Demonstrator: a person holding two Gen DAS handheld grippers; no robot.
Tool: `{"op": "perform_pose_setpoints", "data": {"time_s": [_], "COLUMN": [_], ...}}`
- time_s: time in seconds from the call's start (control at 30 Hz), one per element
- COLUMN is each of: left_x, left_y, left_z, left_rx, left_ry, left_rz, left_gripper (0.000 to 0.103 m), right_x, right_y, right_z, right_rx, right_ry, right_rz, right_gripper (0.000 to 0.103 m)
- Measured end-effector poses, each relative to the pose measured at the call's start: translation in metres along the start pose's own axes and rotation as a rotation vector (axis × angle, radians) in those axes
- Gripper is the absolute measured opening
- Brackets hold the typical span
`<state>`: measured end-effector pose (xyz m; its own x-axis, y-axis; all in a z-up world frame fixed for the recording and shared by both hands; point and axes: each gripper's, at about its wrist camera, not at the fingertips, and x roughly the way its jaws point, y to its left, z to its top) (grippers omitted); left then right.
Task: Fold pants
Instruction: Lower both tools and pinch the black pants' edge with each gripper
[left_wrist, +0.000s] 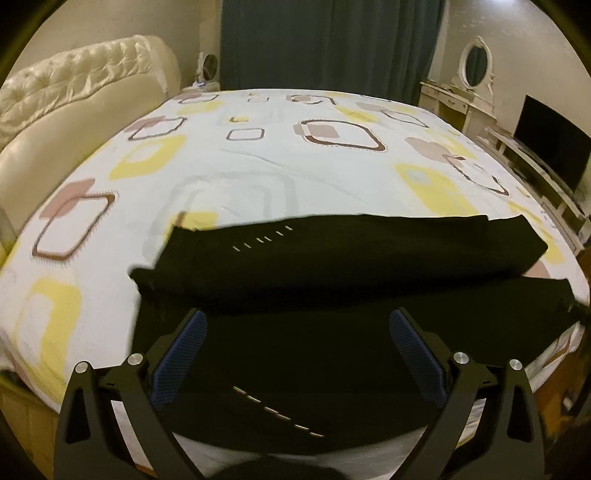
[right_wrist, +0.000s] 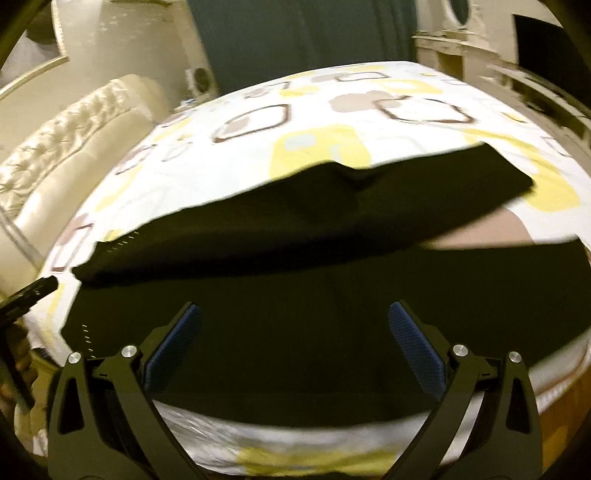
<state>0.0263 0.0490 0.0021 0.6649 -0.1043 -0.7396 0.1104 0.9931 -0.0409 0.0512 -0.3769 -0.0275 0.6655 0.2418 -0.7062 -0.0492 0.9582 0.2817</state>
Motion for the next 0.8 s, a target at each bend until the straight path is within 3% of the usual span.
{"op": "perform_pose_setpoints", "data": {"time_s": [0.17,0.23,0.4,0.5,0.7,0.73,0.77,0.8], "left_x": [0.030,0.051,0.120,0.154,0.193,0.197,0.200,0.206], "left_y": [0.075,0.108,0.169,0.181,0.170,0.167,0.167,0.162], "left_z": [0.034,0.049,0.073,0.080,0.085,0.085,0.086,0.084], "left_rx": [0.030,0.058,0.067,0.071,0.158,0.165,0.171,0.182], "left_ry": [0.039,0.062,0.165,0.236,0.313,0.318,0.319,0.340], "left_rz": [0.011,-0.027,-0.019,-0.054,-0.174,-0.194,-0.201,-0.216], "left_gripper": [0.099,0.099,0.098,0.098,0.098,0.098,0.098,0.087], "right_x": [0.034,0.055,0.125,0.171,0.219,0.223,0.228,0.231], "right_y": [0.013,0.021,0.034,0.041,0.035,0.036,0.035,0.036], "right_z": [0.065,0.093,0.141,0.157,0.169,0.169,0.168,0.164], "right_rx": [-0.145,-0.212,-0.319,-0.407,-0.461,-0.469,-0.479,-0.493], "right_ry": [0.034,0.055,0.164,0.258,0.378,0.397,0.422,0.449], "right_rz": [0.078,0.090,0.120,0.120,0.165,0.175,0.185,0.186], "right_gripper": [0.101,0.101,0.101,0.101,0.099,0.097,0.088,0.078]}}
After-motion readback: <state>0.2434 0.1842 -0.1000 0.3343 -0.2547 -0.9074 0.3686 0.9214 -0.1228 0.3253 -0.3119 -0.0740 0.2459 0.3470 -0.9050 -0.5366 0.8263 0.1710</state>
